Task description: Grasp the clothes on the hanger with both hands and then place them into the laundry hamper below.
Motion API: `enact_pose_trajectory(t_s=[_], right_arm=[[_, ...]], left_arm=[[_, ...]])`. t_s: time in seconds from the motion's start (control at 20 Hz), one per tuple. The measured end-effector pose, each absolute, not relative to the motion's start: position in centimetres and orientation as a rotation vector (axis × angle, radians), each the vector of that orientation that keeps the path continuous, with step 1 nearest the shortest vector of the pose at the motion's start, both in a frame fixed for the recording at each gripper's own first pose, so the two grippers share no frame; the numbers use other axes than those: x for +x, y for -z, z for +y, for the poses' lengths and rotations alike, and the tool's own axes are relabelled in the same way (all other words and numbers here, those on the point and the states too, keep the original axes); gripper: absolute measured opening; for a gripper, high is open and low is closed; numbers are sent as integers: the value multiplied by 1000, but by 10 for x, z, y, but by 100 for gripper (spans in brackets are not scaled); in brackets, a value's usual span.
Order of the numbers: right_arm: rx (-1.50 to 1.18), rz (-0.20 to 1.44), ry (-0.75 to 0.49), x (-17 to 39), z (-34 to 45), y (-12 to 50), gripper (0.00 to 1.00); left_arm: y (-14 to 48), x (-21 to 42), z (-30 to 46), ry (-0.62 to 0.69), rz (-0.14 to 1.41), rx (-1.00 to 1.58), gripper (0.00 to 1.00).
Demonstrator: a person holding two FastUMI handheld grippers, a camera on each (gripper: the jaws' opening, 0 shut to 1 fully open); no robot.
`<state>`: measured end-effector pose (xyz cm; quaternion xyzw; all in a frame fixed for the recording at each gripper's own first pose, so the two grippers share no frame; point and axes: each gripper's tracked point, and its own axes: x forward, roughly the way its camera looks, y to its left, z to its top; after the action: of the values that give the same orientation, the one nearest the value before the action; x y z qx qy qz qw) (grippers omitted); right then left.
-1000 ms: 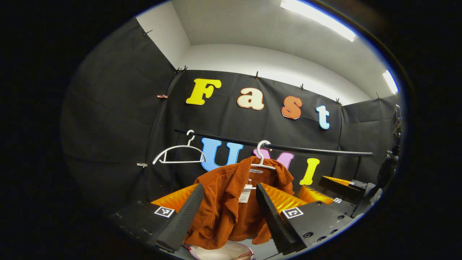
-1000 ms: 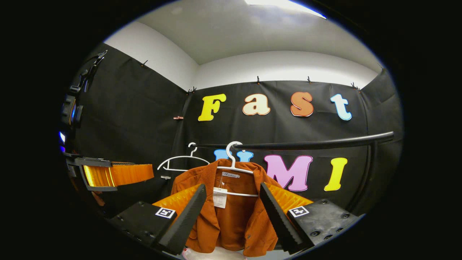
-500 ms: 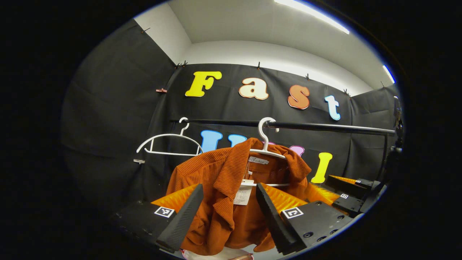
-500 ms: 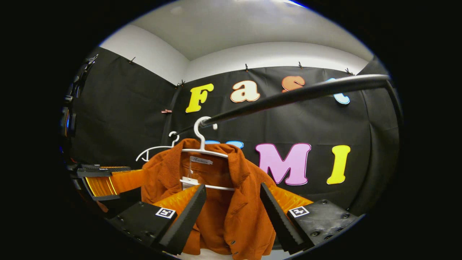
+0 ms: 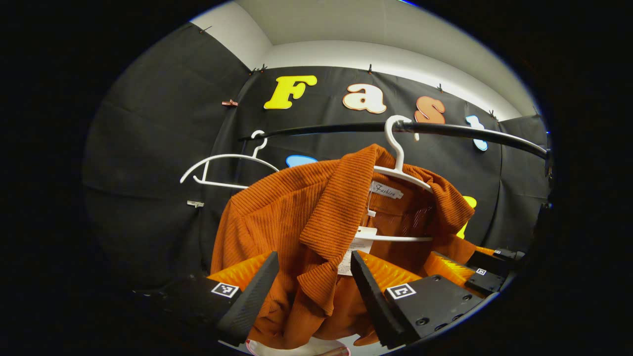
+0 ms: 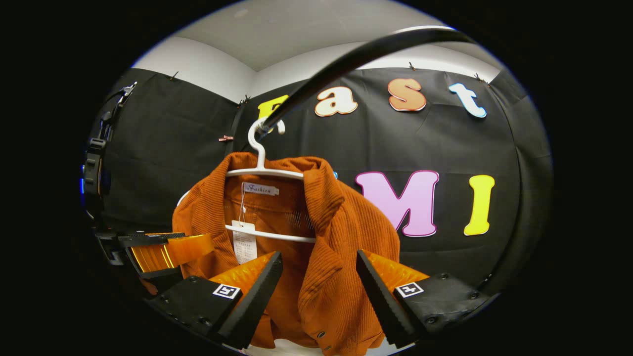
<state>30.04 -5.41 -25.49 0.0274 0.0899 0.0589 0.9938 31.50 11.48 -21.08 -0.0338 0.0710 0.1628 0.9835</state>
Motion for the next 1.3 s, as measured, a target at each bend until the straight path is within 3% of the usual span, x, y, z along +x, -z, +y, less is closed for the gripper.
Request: enact_pose_trajectory(t_s=[0.45,0.5,0.65,0.75,0.8,0.85,0.9,0.95,1.1,1.3], right_arm=[[101,228,-153,348,-60,285,98],[87,223,-128,353,-68,287,99],[99,228,-147,367,-76,292,54],[95,236,-167,374,-76,295,53],[88,235,-178,375,-78,293,33],[91,241,-212,378,-75,293,12],[112,256,-247,377,-74,295,10],[156,261,-288,376,-71,292,17],[392,231,-416,366,-62,264,17],[593,170,-491,358,-61,223,7]], left_arm=[[227,363,130,-391,124,-108,93],[228,367,132,-399,115,-122,89],[231,378,141,-410,120,-134,67],[233,379,150,-438,137,-120,36],[232,377,152,-447,143,-109,20],[231,379,150,-435,157,-98,15],[233,380,146,-413,181,-87,10],[232,378,143,-388,203,-80,10],[221,368,126,-283,252,-117,9],[189,352,104,-175,252,-161,9]])
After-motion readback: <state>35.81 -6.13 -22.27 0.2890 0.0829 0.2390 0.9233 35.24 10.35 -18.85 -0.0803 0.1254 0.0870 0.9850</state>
